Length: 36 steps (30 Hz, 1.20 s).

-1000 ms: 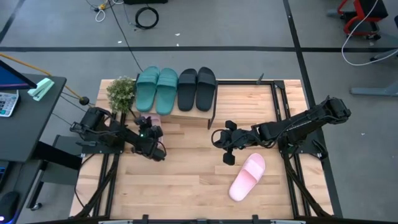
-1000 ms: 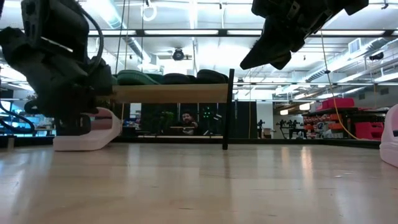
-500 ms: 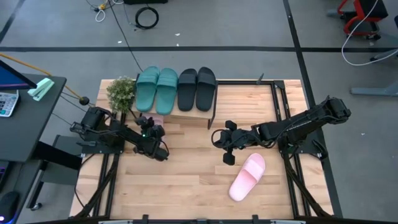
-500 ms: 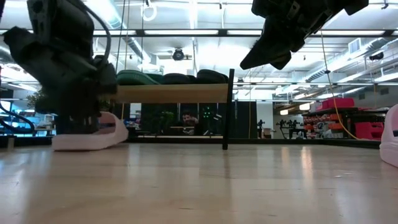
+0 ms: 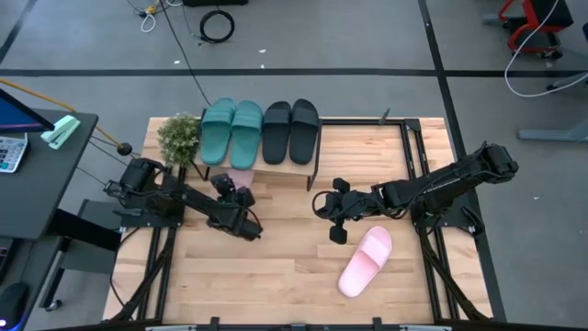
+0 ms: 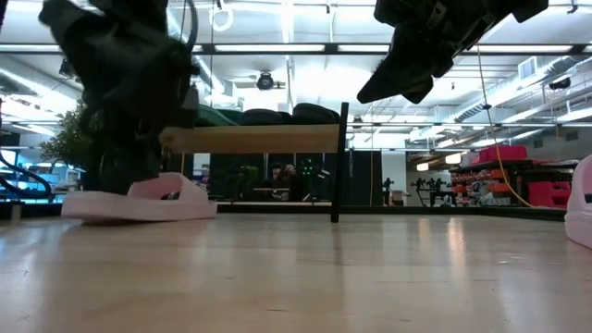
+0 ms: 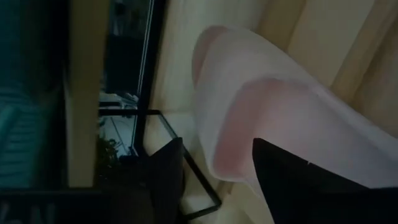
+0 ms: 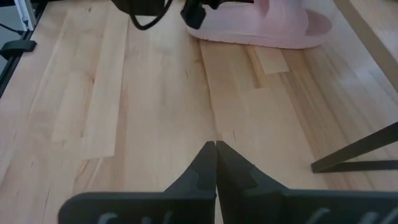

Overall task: Pick and place slides into the shelf
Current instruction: Put the pink slide under the shelf

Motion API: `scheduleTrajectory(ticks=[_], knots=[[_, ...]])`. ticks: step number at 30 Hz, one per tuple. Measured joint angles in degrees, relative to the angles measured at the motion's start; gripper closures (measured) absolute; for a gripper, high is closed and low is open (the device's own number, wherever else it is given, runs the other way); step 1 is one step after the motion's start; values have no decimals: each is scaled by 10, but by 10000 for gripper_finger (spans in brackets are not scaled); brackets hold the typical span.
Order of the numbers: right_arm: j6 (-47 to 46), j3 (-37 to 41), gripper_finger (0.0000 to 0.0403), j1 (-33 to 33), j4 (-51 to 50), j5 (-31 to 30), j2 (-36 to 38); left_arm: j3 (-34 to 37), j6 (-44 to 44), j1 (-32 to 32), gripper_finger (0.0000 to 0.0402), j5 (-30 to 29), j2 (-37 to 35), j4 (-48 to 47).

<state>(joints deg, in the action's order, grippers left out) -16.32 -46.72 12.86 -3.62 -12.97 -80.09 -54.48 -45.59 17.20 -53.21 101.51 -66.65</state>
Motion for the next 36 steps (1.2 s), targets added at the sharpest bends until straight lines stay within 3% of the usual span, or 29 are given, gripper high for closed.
scheduleTrajectory(ticks=[8, 16, 20, 23, 26, 30, 36], knots=[[-1, 0, 391, 12, 0, 47, 0, -90, 2, 0, 201, 5, 0, -87], [7, -24, 340, 53, -11, 140, 0, -194, 25, 0, 222, -11, 0, -161], [-2, -87, 315, 74, -102, 142, 0, -229, 60, -2, 233, -38, 0, -170], [-93, -150, 302, 94, -228, 134, 0, -245, 68, -4, 241, -37, 0, -170], [-245, -198, 295, 130, -346, 112, 0, -253, 58, -4, 249, -38, 0, -169], [-455, -204, 292, 185, -382, 85, 1, -253, 54, -4, 262, -38, 0, -166], [-601, -199, 292, 244, -431, 61, -42, -253, 53, -15, 280, -60, 0, -155]])
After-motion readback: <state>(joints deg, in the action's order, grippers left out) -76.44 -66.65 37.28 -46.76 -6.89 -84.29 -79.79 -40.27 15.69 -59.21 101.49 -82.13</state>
